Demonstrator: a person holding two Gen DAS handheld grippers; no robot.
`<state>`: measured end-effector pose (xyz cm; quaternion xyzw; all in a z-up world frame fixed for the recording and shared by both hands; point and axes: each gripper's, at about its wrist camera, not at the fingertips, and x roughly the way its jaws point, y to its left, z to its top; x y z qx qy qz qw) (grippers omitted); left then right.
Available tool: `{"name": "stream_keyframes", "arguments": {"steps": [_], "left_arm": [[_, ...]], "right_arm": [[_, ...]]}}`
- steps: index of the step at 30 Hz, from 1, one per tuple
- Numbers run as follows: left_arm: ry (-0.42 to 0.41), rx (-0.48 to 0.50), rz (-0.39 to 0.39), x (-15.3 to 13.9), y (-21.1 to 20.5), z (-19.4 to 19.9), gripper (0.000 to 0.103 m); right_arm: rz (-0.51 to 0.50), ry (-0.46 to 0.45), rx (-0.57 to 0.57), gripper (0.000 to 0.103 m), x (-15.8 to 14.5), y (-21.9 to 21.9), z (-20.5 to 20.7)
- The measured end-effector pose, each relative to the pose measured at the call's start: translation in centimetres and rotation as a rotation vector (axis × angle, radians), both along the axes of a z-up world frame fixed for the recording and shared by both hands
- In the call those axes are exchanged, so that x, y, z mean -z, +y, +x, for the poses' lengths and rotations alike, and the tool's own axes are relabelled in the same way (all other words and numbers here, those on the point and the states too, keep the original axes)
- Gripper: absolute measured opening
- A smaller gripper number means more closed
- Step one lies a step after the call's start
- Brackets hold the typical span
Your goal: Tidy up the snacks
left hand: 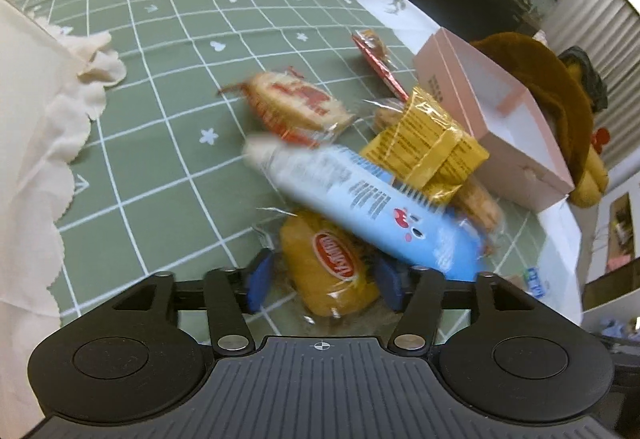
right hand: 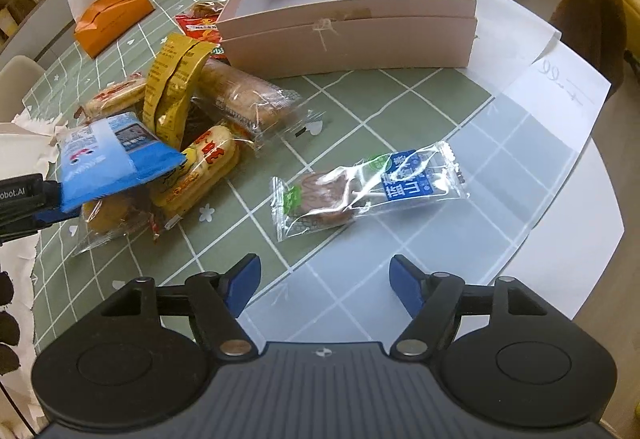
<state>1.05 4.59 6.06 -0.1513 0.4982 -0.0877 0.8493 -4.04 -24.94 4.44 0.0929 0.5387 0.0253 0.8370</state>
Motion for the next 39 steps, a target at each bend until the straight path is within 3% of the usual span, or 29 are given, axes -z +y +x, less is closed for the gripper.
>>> {"name": "stream_keyframes", "arguments": {"steps": [2, 9, 12, 13, 14, 18, 22, 26, 32, 39], "left_arm": [[-0.004, -0.005, 0.031, 0.3, -0.1, 0.3, 0.084], [-0.012, 0.031, 0.075, 0.8, -1.9, 1.6, 0.087], [-0.016, 0.071, 0.121, 0.7, -2.9, 1.5, 0.077], [-0.016, 0.074, 0.111, 0.5, -2.9, 1.2, 0.067], [-0.022, 0.078, 0.086, 0.3, -2.8, 0.7, 0.063], [-0.038, 0.136, 0.009, -0.6, -3.6, -1.7, 0.06], [-0.021, 0.255, -0.035, -1.2, -6.0, -4.1, 0.06], [-0.009, 0.334, -0.054, -1.2, -8.5, -5.4, 0.059], [-0.005, 0.334, -0.04, -1.1, -9.3, -5.7, 0.059], [0.002, 0.313, -0.041, -1.2, -9.0, -5.3, 0.059]], "right_arm": [[-0.001, -0.003, 0.002, 0.072, 0.0, -0.2, 0.1], [-0.022, -0.02, -0.013, 0.074, 0.2, 0.2, -0.3], [-0.046, -0.025, -0.032, 0.074, 0.3, 0.5, -0.4], [-0.045, -0.026, -0.034, 0.074, 0.3, 0.4, -0.4], [-0.041, -0.028, -0.031, 0.074, 0.2, 0.3, -0.4], [0.0, -0.035, 0.028, 0.074, 0.2, -1.5, 0.0], [0.059, -0.025, 0.107, 0.075, 0.3, -3.0, 1.6], [0.03, -0.036, 0.139, 0.076, 0.6, -3.2, 4.4], [-0.054, -0.063, 0.008, 0.076, 0.9, -1.2, 5.6], [-0.172, -0.089, -0.125, 0.079, 1.3, -1.0, 2.5]]}}
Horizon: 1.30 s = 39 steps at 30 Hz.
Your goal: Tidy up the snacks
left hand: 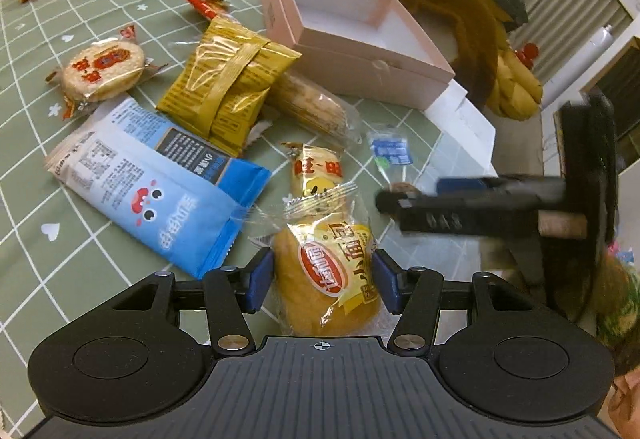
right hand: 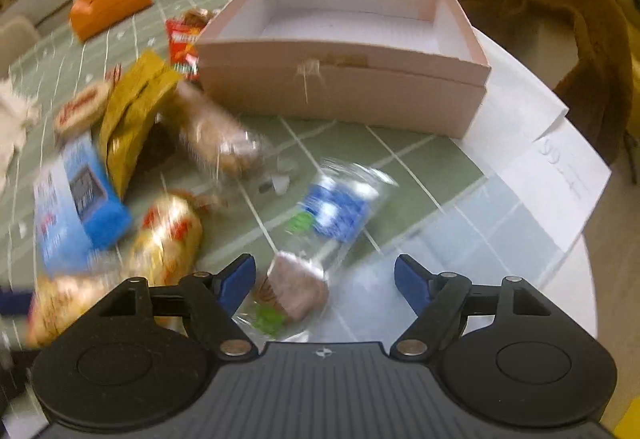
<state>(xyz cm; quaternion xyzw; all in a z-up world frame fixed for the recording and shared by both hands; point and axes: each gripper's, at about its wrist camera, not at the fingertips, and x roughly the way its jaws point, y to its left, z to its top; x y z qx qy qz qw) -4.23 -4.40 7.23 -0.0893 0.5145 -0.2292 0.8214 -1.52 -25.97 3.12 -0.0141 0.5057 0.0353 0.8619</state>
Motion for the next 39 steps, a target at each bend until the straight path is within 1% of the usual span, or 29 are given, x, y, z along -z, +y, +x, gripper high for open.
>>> {"name": "stream_keyframes", "arguments": {"steps": [2, 8, 15, 18, 19, 20, 21, 22, 23, 24, 26, 27, 29, 32, 34, 35, 36, 37, 39], "left_arm": [[0.0, 0.001, -0.001, 0.0, -0.1, 0.1, 0.059], [0.005, 0.007, 0.002, 0.3, -0.3, 0.2, 0.059], [0.018, -0.015, -0.005, 0.4, 0.1, 0.1, 0.059], [0.021, -0.023, -0.003, 0.5, 0.2, 0.1, 0.059], [0.022, -0.023, -0.002, 0.4, 0.3, 0.1, 0.059], [0.021, -0.022, 0.001, 0.4, 0.2, 0.1, 0.059], [0.02, -0.021, 0.003, 0.3, 0.2, 0.1, 0.059], [0.019, -0.02, 0.004, 0.2, 0.1, 0.0, 0.059], [0.017, -0.019, 0.003, 0.1, 0.1, 0.0, 0.059], [0.014, -0.019, 0.002, -0.1, 0.0, 0.0, 0.059], [0.004, -0.016, -0.006, -0.8, -0.2, 0.1, 0.058], [-0.004, -0.015, -0.015, -1.3, -0.4, 0.4, 0.058], [-0.052, -0.007, -0.037, -3.3, -0.8, 1.4, 0.058], [-0.169, 0.009, -0.05, -7.7, -1.7, 4.3, 0.058], [-0.236, 0.009, -0.097, -11.0, -2.2, 7.5, 0.058], [-0.257, 0.007, -0.113, -12.3, -2.6, 9.4, 0.058], [-0.268, 0.018, -0.112, -13.3, -3.2, 11.3, 0.058], [-0.27, 0.035, -0.106, -14.0, -4.0, 13.3, 0.058], [-0.271, 0.038, -0.106, -14.5, -5.2, 16.7, 0.058]], "right_arm": [[0.007, 0.01, 0.01, 0.083, 0.0, -0.8, -0.8], [0.007, 0.007, 0.06, 0.084, -0.1, -2.3, -1.7], [0.032, -0.02, 0.038, 0.084, 0.1, -1.2, -1.2], [0.028, -0.035, 0.025, 0.081, 0.1, -0.6, -0.7], [0.014, -0.043, 0.021, 0.075, 0.1, -0.2, -0.4], [0.005, -0.05, 0.011, 0.064, -0.1, 0.1, -0.4], [0.008, -0.048, -0.008, 0.058, -0.3, 0.4, -0.3], [0.004, -0.041, -0.025, 0.045, -0.5, 0.8, -0.4], [-0.004, -0.025, -0.041, 0.039, -0.7, 1.1, -0.5], [0.0, -0.013, -0.048, 0.038, -0.8, 1.1, -0.6], [0.045, -0.001, -0.05, 0.036, -1.5, 0.5, -1.1], [0.07, -0.007, -0.046, 0.036, -2.2, 0.1, -1.3], [0.107, -0.038, -0.037, 0.035, -4.2, -0.8, -1.3], [0.149, -0.15, -0.039, 0.035, -9.7, -2.6, 0.1], [0.142, -0.238, -0.048, 0.035, -13.9, -3.7, 2.1], [0.141, -0.267, -0.052, 0.035, -15.5, -4.2, 3.1], [0.147, -0.291, -0.054, 0.035, -17.0, -4.7, 4.4], [0.155, -0.307, -0.056, 0.035, -18.0, -5.1, 5.5], [0.16, -0.334, -0.061, 0.035, -19.1, -6.0, 8.2]]}}
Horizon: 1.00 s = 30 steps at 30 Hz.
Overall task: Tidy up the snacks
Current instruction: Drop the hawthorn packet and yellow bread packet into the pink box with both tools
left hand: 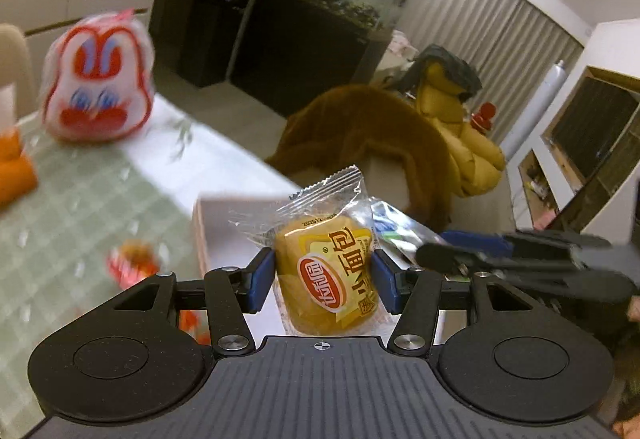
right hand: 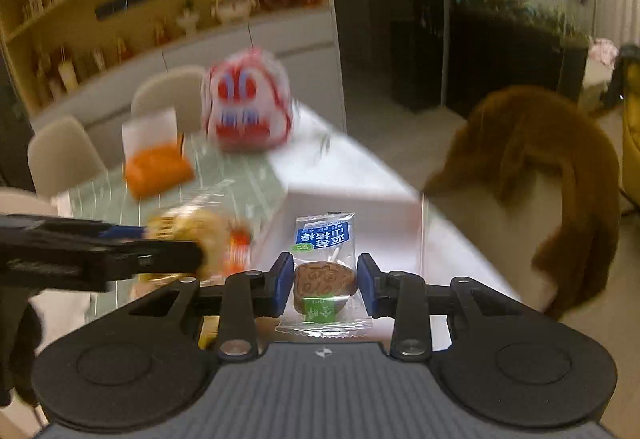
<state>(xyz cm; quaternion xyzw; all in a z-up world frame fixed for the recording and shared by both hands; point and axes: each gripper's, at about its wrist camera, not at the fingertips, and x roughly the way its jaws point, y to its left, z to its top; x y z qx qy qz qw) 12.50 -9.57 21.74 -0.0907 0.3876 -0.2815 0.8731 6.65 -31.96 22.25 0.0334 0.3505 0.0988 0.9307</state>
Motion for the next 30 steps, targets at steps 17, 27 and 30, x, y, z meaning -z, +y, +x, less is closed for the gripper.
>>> {"name": "stream_keyframes", "arguments": {"steps": [17, 27, 30], "left_arm": [[0.207, -0.044, -0.065, 10.0, 0.8, 1.8, 0.057], [0.275, -0.052, -0.035, 16.1, 7.2, -6.2, 0.052], [0.291, -0.192, 0.022, 16.7, 9.6, -6.8, 0.041]], "right_arm": [[0.041, 0.164, 0.173, 0.066, 11.2, -5.6, 2.5], [0.149, 0.309, 0.27, 0.067, 14.3, 3.9, -9.0], [0.153, 0.349, 0.203, 0.067, 15.2, 7.3, -10.1]]}}
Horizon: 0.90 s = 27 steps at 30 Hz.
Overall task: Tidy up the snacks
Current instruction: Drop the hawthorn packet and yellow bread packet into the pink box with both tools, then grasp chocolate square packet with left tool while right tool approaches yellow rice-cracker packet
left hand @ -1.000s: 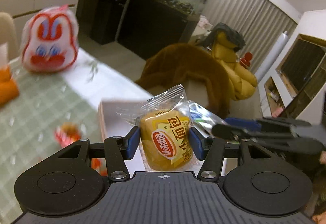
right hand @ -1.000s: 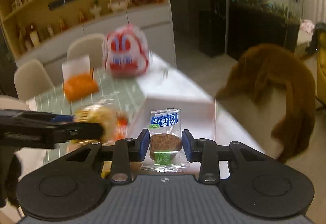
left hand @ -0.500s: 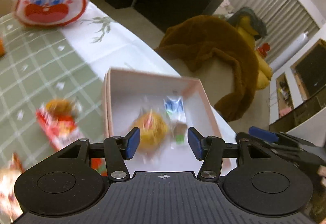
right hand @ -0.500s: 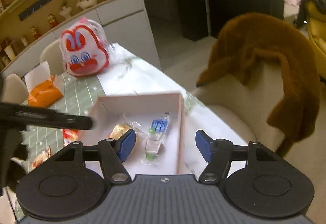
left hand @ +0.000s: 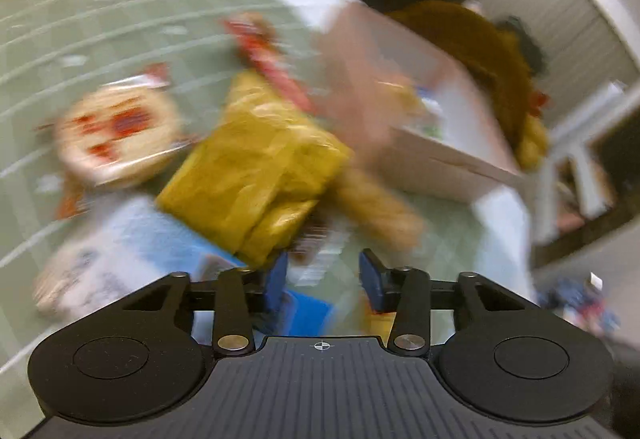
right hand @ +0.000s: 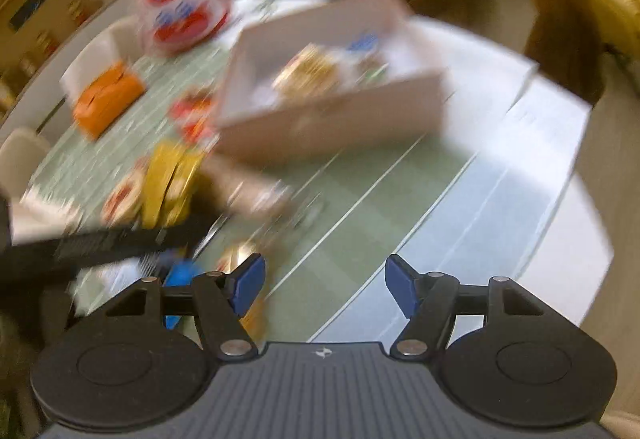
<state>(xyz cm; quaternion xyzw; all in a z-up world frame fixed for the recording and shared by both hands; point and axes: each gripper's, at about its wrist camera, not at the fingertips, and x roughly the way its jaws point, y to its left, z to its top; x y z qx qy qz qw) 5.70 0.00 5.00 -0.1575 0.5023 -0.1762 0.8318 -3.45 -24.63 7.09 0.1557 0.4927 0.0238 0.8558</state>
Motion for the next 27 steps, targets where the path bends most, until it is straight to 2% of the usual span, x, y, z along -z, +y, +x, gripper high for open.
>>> {"name": "stream_keyframes", "arguments": {"steps": [3, 6, 10, 12, 14, 16, 20, 23, 27], "left_arm": [[-0.022, -0.091, 0.062, -0.7, 1.3, -0.7, 0.04], [0.012, -0.099, 0.049, -1.1, 1.9, -1.0, 0.041], [-0.021, -0.097, 0.053, -3.1, 0.4, -1.0, 0.041], [-0.038, -0.127, 0.056, -3.7, -0.4, -1.0, 0.041], [-0.066, -0.139, 0.094, -3.9, -1.6, -1.0, 0.041], [-0.058, -0.135, 0.107, -3.4, -2.5, -0.8, 0.041], [-0.038, -0.175, 0.08, -1.6, -3.3, -0.4, 0.042], [-0.049, -0.211, 0.143, -0.5, -4.2, 0.2, 0.042], [-0.047, -0.26, 0.264, 0.7, -5.0, 1.0, 0.041]], "right_arm": [[0.02, 0.007, -0.088, 0.068, 1.2, 2.6, 0.4], [0.001, 0.034, -0.125, 0.07, 2.5, 4.0, 1.2], [-0.096, -0.037, -0.209, 0.068, 2.0, 3.8, 0.6], [-0.167, -0.059, -0.196, 0.068, 2.1, 2.7, 0.4], [-0.195, -0.063, -0.183, 0.068, 2.3, 1.5, 0.4], [-0.183, -0.071, -0.184, 0.068, 2.0, -0.1, 0.0], [-0.143, -0.129, -0.225, 0.069, 1.1, -2.0, -0.7], [-0.121, -0.149, -0.214, 0.069, 1.4, -2.6, -0.9], [-0.05, -0.126, -0.133, 0.069, 2.2, -3.5, -1.0]]}}
